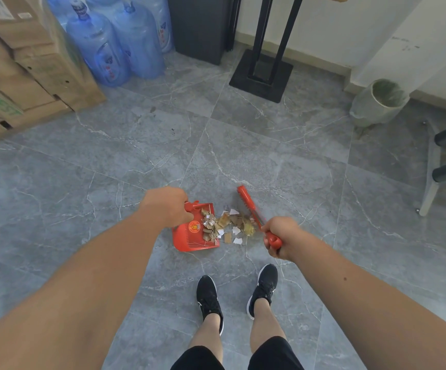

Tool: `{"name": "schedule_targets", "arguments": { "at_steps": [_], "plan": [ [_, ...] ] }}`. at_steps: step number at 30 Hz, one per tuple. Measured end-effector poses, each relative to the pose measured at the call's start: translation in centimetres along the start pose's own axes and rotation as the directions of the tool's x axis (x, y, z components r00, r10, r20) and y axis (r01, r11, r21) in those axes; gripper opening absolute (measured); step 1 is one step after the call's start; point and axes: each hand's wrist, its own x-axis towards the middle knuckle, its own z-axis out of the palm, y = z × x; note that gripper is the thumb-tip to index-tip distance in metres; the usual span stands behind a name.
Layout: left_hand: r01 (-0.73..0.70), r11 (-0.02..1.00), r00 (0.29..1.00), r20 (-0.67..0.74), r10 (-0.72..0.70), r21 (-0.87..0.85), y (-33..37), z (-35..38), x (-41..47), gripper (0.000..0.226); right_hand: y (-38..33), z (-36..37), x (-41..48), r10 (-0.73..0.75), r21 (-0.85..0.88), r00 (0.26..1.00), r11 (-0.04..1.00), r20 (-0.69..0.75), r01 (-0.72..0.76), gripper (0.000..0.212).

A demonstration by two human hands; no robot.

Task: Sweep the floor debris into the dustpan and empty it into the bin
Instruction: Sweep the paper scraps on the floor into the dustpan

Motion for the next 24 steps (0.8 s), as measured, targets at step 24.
{"name": "schedule_targets", "arguments": {
  "at_steps": [24],
  "plan": [
    [0.022, 1.0, 0.999, 0.045, -0.022, -0.009, -0.6, 0.7, -0.1, 0.028, 2.6, 5.2, -0.6, 0.066, 0.162, 0.976, 0.982, 0.207, -0.1, 0.013]
  ]
}}
